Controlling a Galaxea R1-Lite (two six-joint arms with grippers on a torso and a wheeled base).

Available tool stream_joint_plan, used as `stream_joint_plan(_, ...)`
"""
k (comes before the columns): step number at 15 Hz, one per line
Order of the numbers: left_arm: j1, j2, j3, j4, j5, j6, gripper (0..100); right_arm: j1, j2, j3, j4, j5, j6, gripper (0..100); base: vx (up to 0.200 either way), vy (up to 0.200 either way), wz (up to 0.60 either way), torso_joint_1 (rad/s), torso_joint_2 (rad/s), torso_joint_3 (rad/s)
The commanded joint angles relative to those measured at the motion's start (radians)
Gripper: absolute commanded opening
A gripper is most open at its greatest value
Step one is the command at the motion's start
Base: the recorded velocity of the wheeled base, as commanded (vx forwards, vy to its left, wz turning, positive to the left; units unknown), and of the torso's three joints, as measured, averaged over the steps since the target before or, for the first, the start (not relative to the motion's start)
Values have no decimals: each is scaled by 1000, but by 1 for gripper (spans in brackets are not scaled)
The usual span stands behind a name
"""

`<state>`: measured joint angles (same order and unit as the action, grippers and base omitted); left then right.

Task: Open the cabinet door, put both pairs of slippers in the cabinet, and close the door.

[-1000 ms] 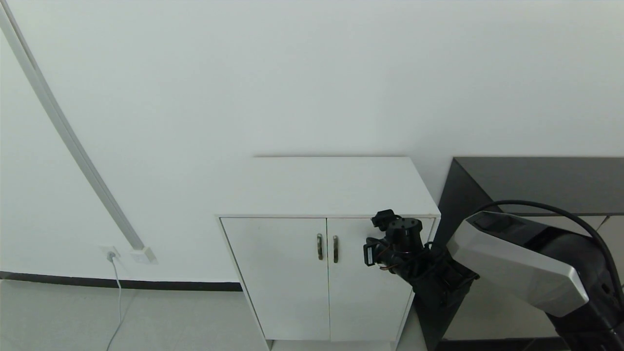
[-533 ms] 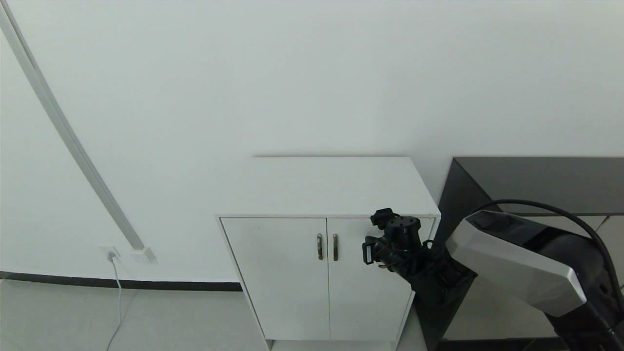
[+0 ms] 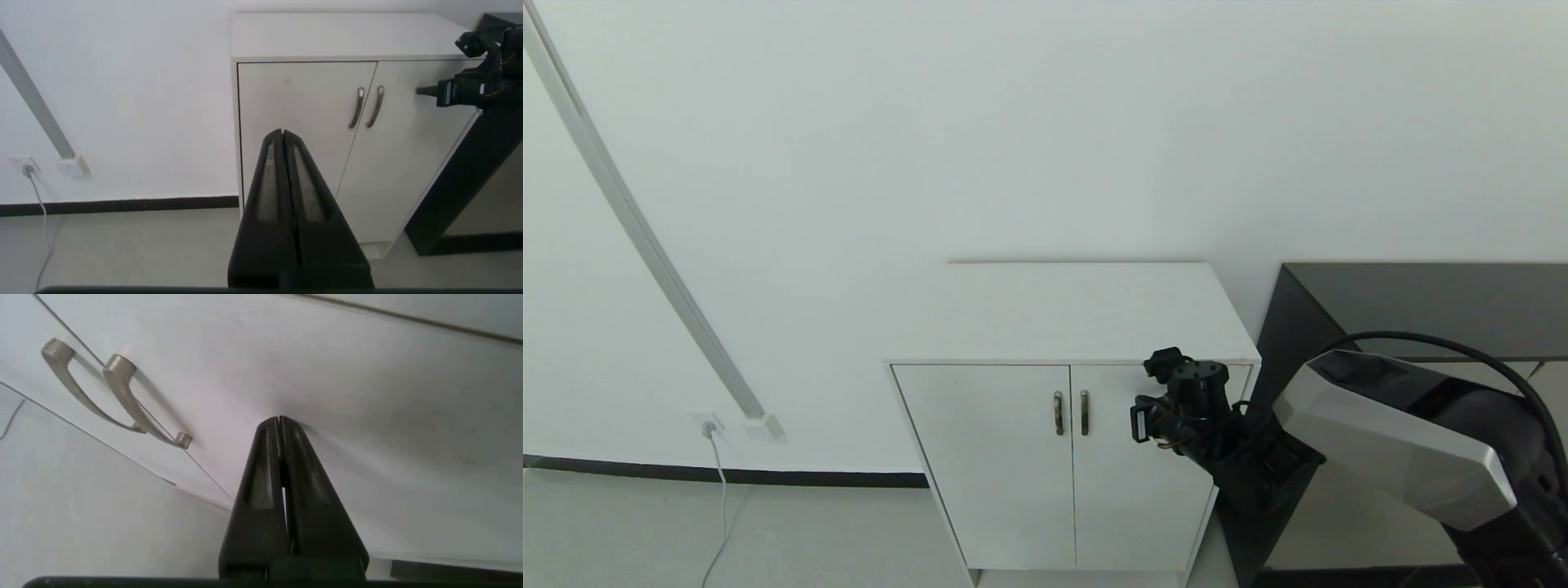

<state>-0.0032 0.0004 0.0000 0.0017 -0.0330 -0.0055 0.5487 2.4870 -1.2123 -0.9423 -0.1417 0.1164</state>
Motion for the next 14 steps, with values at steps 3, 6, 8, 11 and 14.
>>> stream_joint_plan(3, 0, 1, 0, 0, 1, -1, 0, 25, -215, 267, -90, -2, -6, 0, 0, 0, 0, 0, 0, 0)
stream_joint_plan(6, 0, 1, 0, 0, 1, -1, 0, -4, -344, 425, -138, -56, -4, 0, 0, 0, 0, 0, 0, 0)
stream_joint_plan(8, 0, 1, 0, 0, 1, -1, 0, -36, -431, 516, -158, -75, -7, 0, 0, 0, 0, 0, 0, 0)
stream_joint_plan(11, 0, 1, 0, 0, -1, -1, 0, -64, -570, 645, -156, -142, -18, 0, 0, 0, 0, 0, 0, 0)
stream_joint_plan(14, 0, 0, 0, 0, 1, -1, 0, -107, -695, 754, -158, -200, -76, 0, 0, 0, 0, 0, 0, 0)
